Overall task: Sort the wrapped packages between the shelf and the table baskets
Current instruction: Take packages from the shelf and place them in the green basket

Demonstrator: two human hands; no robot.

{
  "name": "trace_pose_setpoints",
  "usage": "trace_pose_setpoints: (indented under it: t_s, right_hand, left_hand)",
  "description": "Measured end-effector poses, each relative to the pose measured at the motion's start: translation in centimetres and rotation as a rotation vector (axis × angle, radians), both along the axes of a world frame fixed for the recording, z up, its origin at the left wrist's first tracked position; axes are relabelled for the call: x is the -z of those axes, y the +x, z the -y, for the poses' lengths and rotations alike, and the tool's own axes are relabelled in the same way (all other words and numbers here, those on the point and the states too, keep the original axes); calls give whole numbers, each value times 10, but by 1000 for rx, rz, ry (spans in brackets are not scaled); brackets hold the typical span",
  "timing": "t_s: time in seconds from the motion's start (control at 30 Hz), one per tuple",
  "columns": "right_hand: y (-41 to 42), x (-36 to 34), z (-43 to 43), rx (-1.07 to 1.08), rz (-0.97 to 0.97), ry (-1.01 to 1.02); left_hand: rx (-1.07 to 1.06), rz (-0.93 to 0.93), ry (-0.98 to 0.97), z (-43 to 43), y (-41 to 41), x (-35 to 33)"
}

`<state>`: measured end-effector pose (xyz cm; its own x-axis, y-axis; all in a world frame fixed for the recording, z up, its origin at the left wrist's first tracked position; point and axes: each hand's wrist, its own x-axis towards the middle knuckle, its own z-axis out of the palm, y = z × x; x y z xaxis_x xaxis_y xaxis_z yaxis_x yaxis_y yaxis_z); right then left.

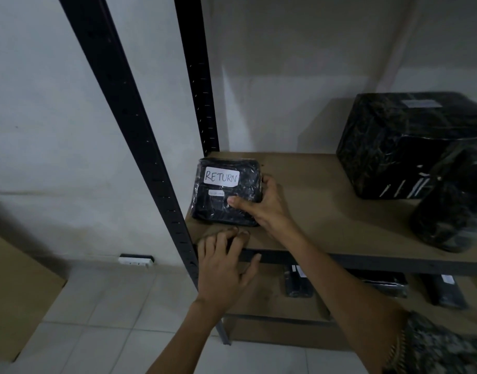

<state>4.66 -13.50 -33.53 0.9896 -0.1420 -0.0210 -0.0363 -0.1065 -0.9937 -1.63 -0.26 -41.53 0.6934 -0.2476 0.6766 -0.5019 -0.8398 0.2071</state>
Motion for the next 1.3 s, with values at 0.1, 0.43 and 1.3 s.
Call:
trace_pose_setpoints:
  t_s: [0.1, 0.43, 1.3]
  right_hand:
    - [1, 4, 0, 3, 21, 0]
    - [-8, 2, 2, 49, 53, 79]
    - [-286, 21, 144, 14, -107, 249]
  left_hand:
    - [-8, -18, 9, 0, -3, 1]
    - [-36, -16, 37, 1, -6, 1]
    - [-15, -982, 267, 14, -198, -28]
